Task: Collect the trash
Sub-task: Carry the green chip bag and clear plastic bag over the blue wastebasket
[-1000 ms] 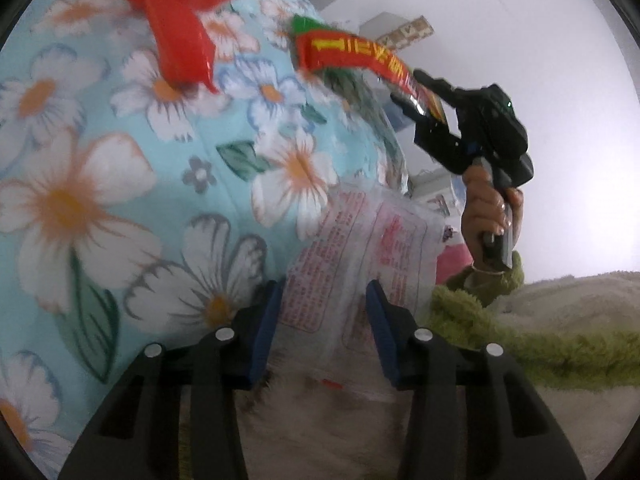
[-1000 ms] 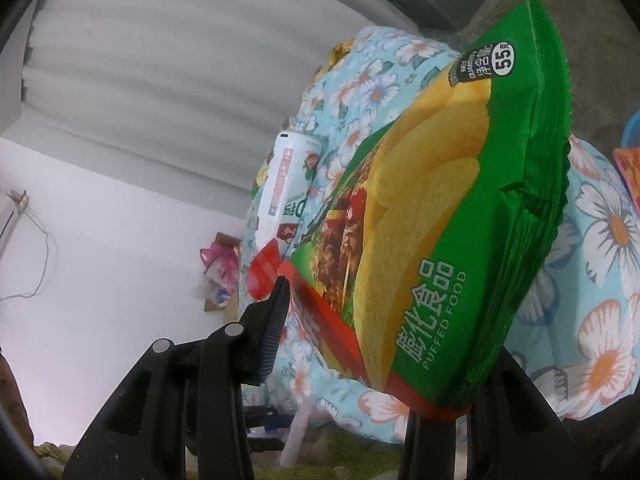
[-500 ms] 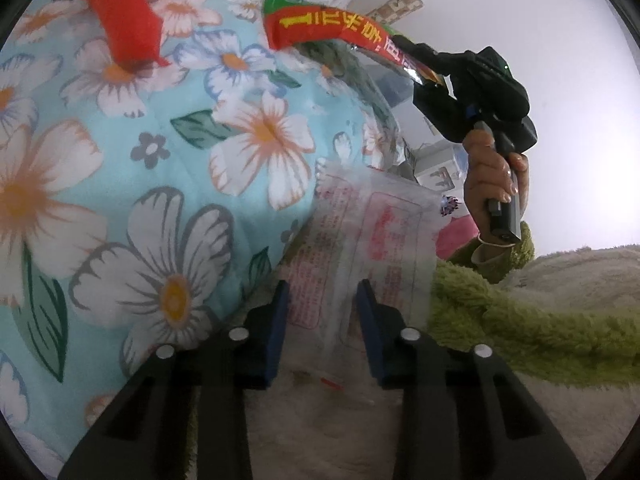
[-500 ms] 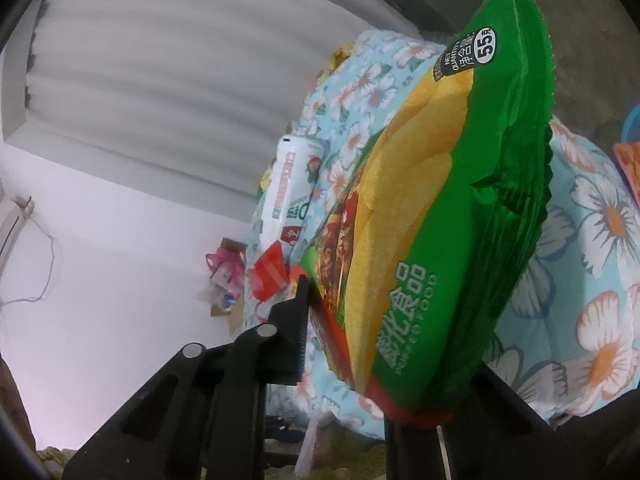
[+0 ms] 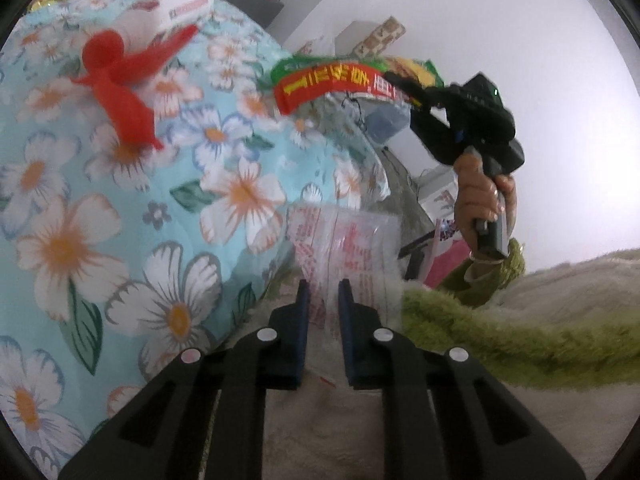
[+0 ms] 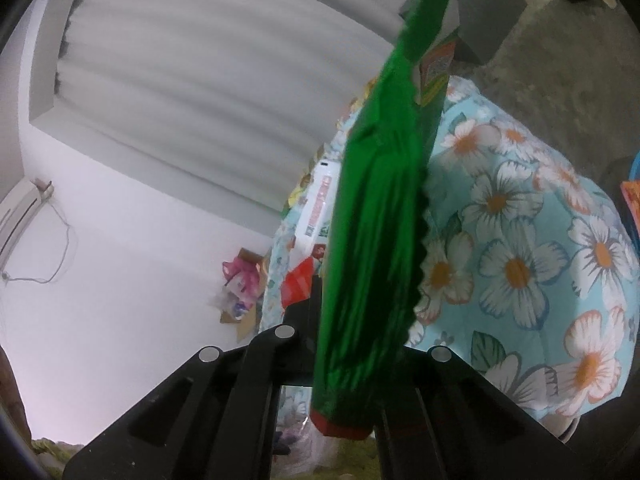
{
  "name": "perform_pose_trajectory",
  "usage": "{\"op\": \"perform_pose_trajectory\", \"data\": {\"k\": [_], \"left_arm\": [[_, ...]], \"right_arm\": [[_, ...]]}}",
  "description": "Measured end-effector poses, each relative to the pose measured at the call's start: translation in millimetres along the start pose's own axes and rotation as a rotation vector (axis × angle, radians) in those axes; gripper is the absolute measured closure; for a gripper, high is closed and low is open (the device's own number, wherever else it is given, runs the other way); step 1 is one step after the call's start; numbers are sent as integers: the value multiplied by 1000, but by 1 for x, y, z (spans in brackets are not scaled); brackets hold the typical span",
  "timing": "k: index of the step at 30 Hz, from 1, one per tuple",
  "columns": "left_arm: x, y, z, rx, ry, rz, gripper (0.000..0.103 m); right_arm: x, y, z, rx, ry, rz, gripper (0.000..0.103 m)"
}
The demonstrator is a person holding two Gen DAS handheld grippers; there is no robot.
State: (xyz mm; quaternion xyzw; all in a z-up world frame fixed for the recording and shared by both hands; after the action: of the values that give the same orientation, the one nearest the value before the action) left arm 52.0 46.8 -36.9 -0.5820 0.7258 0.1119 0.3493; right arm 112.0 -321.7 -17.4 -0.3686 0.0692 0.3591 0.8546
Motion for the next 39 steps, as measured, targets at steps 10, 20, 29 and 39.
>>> {"op": "perform_pose_trajectory", "data": {"k": [10,20,29,39], "left_arm": [[4,-13,-7,16,15,-56,91],[8,-45,-22,44,40,-115,92],[40,-93,-63,128,58,-125,92],[126,-159,-118,218,45,-50,91]], "right_arm": [[-33,2,6,-21,-6,-63,103],[-89,17,14,-46,7,-165,103],[-137,38,13,-34,88,-270,103],[-195,58,0,-17,336,-309,103]]}}
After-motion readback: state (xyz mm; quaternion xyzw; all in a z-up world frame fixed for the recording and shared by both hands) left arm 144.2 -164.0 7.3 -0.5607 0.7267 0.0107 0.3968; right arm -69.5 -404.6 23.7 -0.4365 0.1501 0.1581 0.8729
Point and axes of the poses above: each gripper's, at about its wrist camera, not at the fingertips, and x roughly the way its jaws point, z to its left, y to its underside, the point moved 1 cm from there along x, roughly the way its jaws point, and after that the axes turned 15 degrees about -x, right-handed, at the moved point
